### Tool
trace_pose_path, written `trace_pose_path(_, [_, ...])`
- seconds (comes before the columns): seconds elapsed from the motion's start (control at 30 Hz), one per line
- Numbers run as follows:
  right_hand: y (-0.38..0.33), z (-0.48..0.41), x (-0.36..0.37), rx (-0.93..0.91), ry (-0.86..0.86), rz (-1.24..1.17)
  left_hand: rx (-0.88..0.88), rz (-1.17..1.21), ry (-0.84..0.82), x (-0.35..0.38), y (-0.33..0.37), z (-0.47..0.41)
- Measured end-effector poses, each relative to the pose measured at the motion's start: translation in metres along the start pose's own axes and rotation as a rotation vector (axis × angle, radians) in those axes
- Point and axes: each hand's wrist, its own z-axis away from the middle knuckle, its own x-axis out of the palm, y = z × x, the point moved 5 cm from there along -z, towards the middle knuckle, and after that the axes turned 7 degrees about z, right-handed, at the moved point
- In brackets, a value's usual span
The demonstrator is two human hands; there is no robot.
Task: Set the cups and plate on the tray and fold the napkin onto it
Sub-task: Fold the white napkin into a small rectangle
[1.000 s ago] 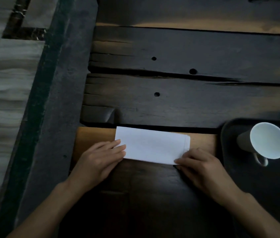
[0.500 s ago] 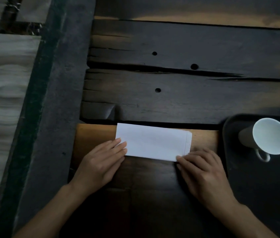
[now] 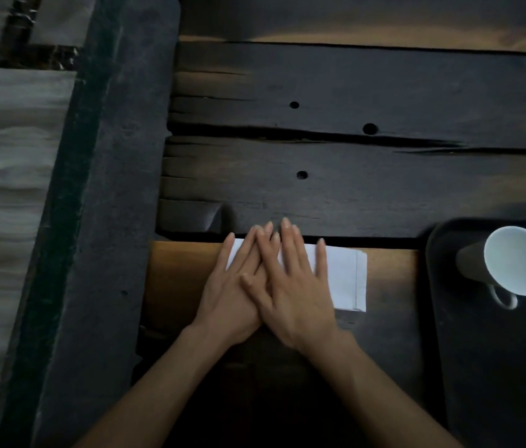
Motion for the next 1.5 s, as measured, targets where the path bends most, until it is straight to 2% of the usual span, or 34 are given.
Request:
trace_pose_path(0.23, [0.072, 0.020, 0.001, 0.061, 0.014, 0.217, -0.061, 0.057, 0.031, 0.000, -0.004, -0.004])
trace_pose_path(0.5, [0.085, 0.023, 0.004, 0.163, 0.068, 0.113, -0.142, 0.079, 0.011, 0.003, -0.021, 0.003])
trace_pose_path(0.67, [0.082, 0.023, 0.001, 0.198, 0.051, 0.089, -0.162, 0.089, -0.004, 0.002, -0.019, 0.004])
trace_pose_path(0.8, [0.077, 0.023, -0.003, 0.266, 0.007, 0.088, -0.258, 0.125, -0.051, -0.002, -0.014, 0.002])
trace_pose_path(0.9, [0.079, 0.028, -0.012, 0.373, 0.001, -0.036, -0.384, 0.258, 0.001, -0.012, -0.009, 0.005])
trace_pose_path(1.0, [0.084, 0.044, -0.031, 0.550, 0.130, -0.163, -0.614, 0.434, 0.195, -0.035, -0.014, 0.020])
trace_pose_path(1.1, [0.085, 0.060, -0.041, 0.676, 0.205, -0.318, -0.838, 0.604, 0.235, -0.041, -0.026, 0.036])
trace_pose_path(1.23, [0.082, 0.062, -0.039, 0.771, 0.075, -0.446, -0.913, 0.726, 0.193, -0.042, -0.035, 0.040])
trace_pose_path(1.33, [0.081, 0.055, -0.039, 0.789, 0.037, -0.470, -0.960, 0.829, 0.148, -0.040, -0.039, 0.037])
trace_pose_path(1.5, [0.101, 0.047, -0.031, 0.860, -0.050, -0.681, -0.976, 0.949, 0.114, -0.035, -0.045, 0.038])
